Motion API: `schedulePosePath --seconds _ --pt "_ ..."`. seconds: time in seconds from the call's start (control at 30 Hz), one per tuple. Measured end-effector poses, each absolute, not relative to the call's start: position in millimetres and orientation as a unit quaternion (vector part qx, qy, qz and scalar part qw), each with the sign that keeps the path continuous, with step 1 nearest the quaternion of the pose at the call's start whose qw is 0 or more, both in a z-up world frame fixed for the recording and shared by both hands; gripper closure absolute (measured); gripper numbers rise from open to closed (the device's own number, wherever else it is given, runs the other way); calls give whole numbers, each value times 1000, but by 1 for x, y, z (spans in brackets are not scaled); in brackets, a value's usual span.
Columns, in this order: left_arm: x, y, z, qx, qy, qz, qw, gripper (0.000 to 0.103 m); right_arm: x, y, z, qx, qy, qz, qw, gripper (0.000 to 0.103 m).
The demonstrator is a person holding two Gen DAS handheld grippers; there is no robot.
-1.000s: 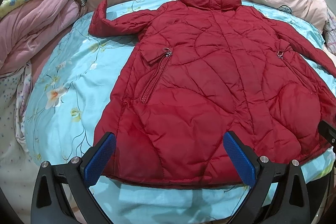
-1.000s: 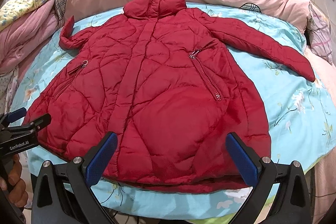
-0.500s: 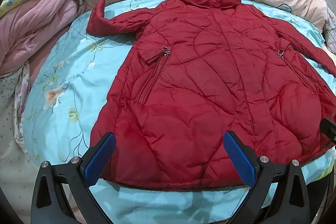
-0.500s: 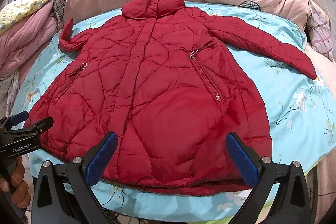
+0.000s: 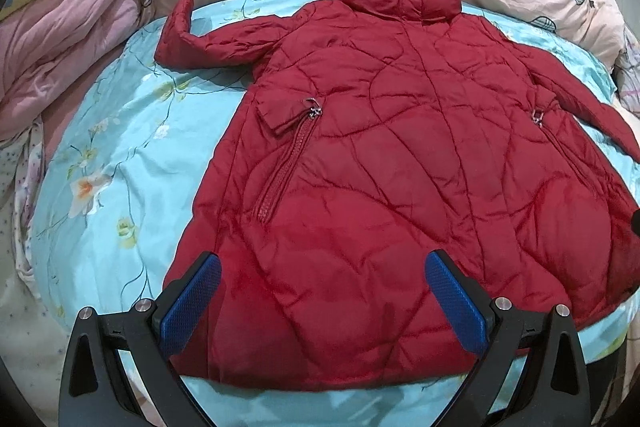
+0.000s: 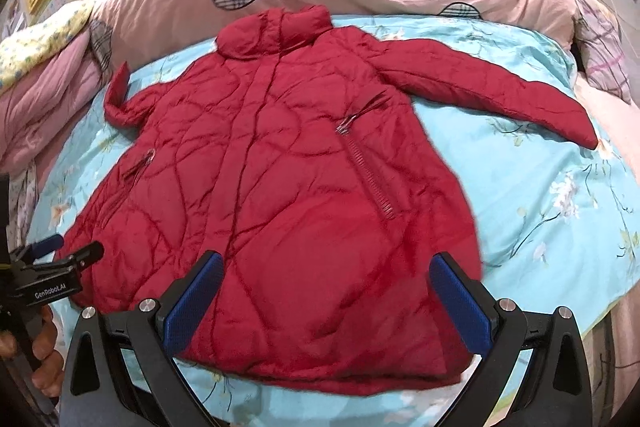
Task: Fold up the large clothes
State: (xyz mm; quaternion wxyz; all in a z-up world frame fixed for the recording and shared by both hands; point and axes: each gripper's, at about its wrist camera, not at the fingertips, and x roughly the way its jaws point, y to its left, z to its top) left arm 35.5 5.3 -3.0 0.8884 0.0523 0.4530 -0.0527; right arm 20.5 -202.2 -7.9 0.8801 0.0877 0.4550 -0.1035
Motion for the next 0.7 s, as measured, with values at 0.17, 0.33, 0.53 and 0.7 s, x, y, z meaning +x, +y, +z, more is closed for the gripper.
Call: schedulePosePath --seconds 0.17,0.33,0.53,0.7 --pt "53 9 -4 52 462 -50 884 1 27 -232 -3 112 452 -120 877 0" --pt "70 9 -7 52 464 -45 883 1 37 -277 -1 146 442 -145 873 0" --pt "89 7 -14 44 486 -46 872 1 49 -346 -7 183 419 -185 870 0" --pt "102 5 -20 40 494 -40 868 1 57 -411 -20 239 395 -212 862 0"
